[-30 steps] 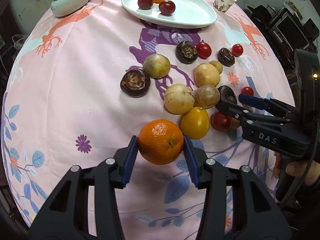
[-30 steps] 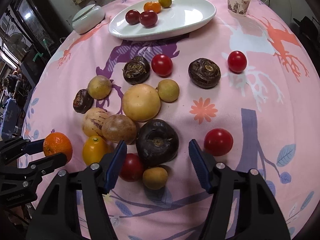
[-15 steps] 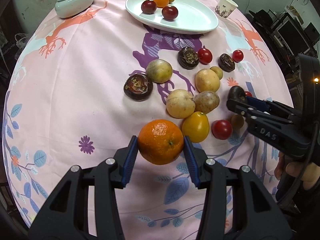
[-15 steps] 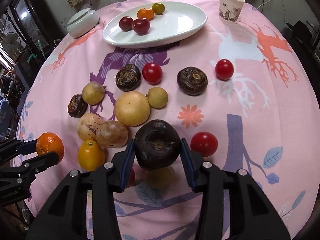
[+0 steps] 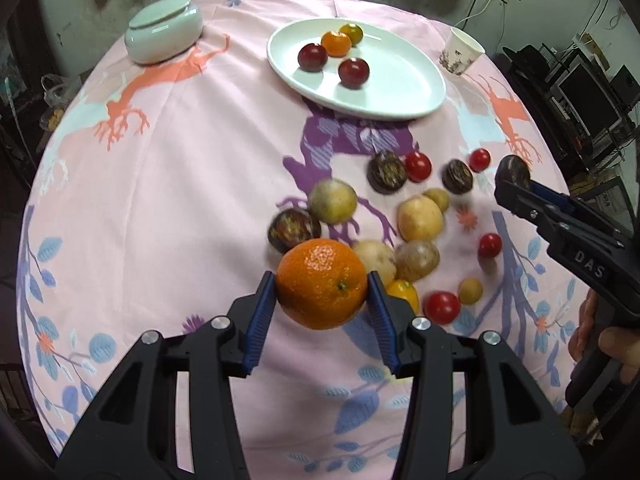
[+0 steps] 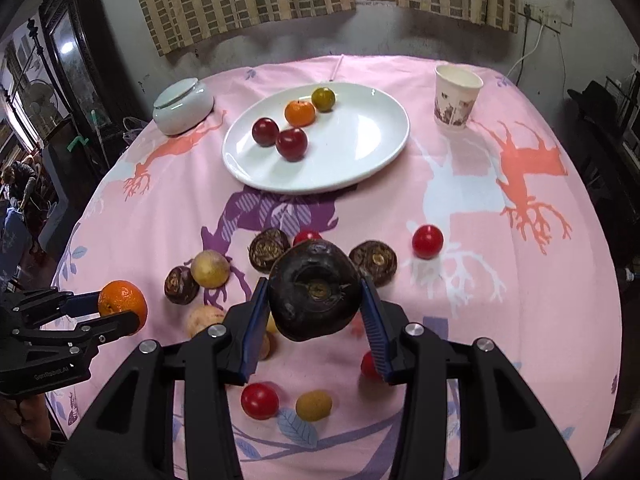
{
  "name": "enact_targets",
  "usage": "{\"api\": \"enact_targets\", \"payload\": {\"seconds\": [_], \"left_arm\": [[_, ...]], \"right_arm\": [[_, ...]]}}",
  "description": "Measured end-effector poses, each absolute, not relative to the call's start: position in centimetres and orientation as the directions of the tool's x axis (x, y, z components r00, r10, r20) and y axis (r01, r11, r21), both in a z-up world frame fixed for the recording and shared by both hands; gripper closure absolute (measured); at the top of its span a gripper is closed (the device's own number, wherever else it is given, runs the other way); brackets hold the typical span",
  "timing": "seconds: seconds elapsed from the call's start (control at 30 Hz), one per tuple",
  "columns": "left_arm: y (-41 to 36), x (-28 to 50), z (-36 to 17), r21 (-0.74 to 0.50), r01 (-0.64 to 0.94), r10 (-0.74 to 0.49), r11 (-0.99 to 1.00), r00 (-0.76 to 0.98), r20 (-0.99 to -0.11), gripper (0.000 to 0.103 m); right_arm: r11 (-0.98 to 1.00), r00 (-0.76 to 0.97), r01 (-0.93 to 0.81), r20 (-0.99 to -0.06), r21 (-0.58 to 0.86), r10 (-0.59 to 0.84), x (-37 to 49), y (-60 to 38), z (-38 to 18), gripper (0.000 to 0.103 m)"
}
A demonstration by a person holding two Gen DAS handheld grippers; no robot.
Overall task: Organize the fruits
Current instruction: 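Place the orange on the plate with the left tool while the right tool places the mangosteen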
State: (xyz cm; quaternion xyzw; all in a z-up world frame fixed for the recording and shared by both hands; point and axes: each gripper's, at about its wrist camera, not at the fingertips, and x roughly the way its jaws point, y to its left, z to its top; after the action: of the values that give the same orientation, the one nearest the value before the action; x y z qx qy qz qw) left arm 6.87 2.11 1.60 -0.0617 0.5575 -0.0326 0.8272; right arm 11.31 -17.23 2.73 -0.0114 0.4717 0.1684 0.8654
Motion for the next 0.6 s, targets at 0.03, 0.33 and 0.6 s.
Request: {"api": "enact_targets", "payload": {"seconds": [0.03, 0.33, 0.6], "left_arm": [[2.2, 7.4, 1.7, -0.137, -0.016, -0.121, 0.990, 0.382, -0.916, 0.057], [2.2, 14.6, 3.1, -0.145, -0.006, -0.126, 0.989, 0.454, -0.882, 0.056], [1.1, 21.7, 2.6, -0.163, 0.006, -0.146, 0.987, 0.474, -0.868, 0.056]], "right_arm": [[0.943, 0.517, -0.309, -0.810, 0.124, 0.276, 11.7, -16.8, 2.9, 0.058], [0.934, 0.593, -0.357, -0.771, 0.010, 0.234, 15.4, -13.2, 2.3, 0.058], [0.922, 0.630, -0.385, -0.740, -0.035, 0.235, 18.5, -11.9, 1.4, 0.058]]}}
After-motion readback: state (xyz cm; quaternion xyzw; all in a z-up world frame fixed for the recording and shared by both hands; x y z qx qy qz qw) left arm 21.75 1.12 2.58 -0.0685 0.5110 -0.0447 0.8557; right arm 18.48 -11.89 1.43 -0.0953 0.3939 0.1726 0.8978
